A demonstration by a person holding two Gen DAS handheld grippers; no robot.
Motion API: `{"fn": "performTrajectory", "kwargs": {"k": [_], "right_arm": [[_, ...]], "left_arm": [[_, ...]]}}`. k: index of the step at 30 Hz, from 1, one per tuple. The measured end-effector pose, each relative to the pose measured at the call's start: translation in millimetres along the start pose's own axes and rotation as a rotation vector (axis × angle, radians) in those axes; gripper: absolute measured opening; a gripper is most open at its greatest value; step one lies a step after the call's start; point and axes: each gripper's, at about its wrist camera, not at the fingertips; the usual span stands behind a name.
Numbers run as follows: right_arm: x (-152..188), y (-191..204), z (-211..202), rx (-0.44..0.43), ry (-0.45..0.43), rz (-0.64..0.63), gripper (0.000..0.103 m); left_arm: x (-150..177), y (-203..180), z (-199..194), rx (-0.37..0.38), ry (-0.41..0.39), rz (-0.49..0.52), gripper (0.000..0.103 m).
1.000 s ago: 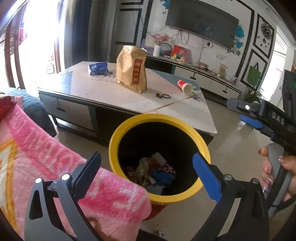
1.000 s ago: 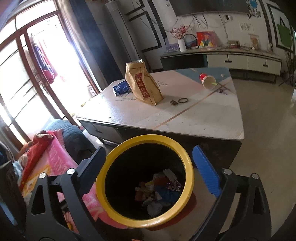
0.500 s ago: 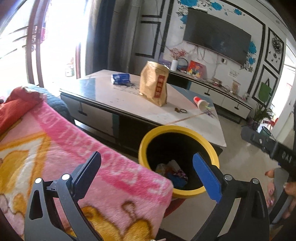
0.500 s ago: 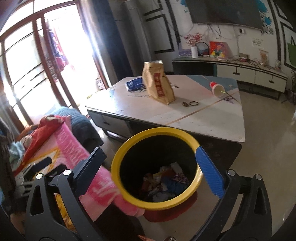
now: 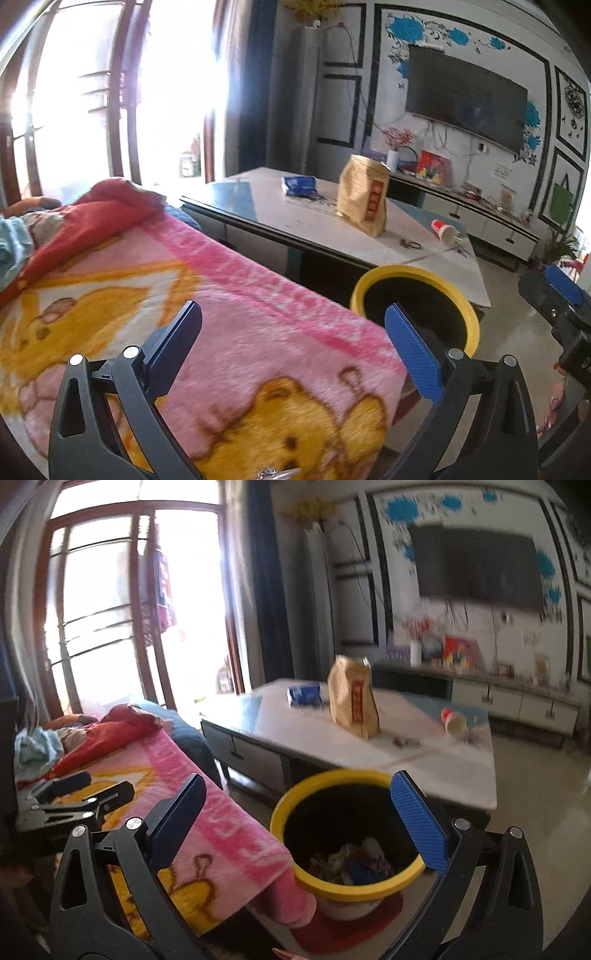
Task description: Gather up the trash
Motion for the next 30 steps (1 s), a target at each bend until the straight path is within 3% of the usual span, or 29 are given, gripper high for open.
{"fn": "performTrajectory", "kwargs": {"k": [5, 11, 30], "right_arm": [[15, 18, -16, -0.023, -0.060, -0.005, 0.092], [33, 32, -25, 0.025, -0.118, -0.045, 0.092], [44, 38, -16, 0.042, -0.079, -0.040, 0.092]], "left_arm": [[16, 14, -24, -0.037, -0.044, -0.016, 0.097], [32, 19, -51, -0.065, -0.120, 0.005, 0.097], [49, 29, -61, -0.068, -0.137, -0.024, 0.097]]}}
Point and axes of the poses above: each gripper's, at about its wrist camera, not at the fingertips, and z roughly the way its jaws point, y to its left, x to its underside, and after that the axes turned 2 degrees about z, right-handed
